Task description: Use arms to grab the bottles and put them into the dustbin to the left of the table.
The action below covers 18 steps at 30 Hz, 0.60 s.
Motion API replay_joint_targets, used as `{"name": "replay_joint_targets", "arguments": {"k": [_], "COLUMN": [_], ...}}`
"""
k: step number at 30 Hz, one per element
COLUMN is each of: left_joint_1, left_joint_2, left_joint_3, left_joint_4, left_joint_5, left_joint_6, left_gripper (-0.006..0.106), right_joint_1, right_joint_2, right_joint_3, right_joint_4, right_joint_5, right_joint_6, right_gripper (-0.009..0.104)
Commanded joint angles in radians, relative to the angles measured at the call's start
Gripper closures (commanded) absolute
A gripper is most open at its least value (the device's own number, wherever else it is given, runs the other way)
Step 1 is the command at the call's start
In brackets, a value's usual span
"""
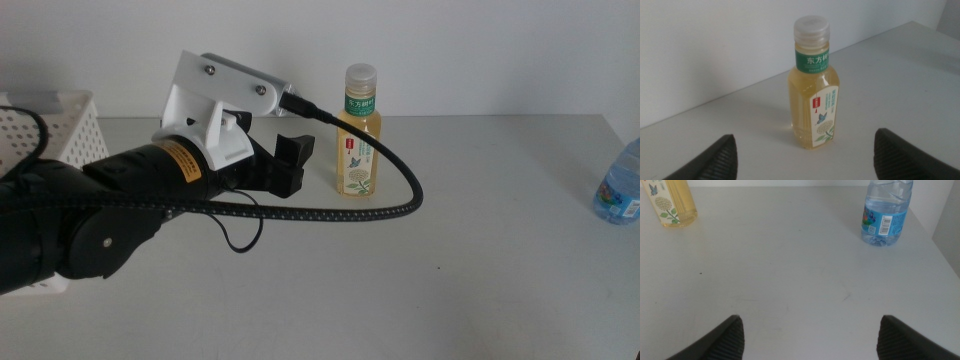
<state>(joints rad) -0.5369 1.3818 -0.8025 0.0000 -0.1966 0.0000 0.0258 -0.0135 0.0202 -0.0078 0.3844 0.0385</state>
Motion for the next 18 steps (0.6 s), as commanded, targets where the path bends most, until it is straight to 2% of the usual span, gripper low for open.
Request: {"name": "replay_joint_targets", "arguments": {"k": [1, 10, 18], "left_joint_1": [-0.005, -0.012, -0.053], "left_joint_2": [-0.014, 0.076, 0.213], "left_joint_3": [0.004, 0.009, 0.008], "left_joint_4": [0.000, 0.000, -0.007], "left_joint_5": [-0.128, -0.138, -0.447], "left_joint_6": [-0.029, -0.029, -0.035], "left_gripper": [0.007, 0.007, 0.007], "right_joint_1": [-0.005, -0.005, -0.005], "right_joint_2": [-0.022, -0.022, -0.022], "right_joint_3": [-0.001, -0.001, -0.001], "right_joint_4": [-0.012, -0.012, -0.012], "right_joint_5": [-0.062, -0.062, -0.062], "right_joint_6": [-0.009, -0.009, -0.009], "right_gripper": [0.026, 0.026, 0.026]}}
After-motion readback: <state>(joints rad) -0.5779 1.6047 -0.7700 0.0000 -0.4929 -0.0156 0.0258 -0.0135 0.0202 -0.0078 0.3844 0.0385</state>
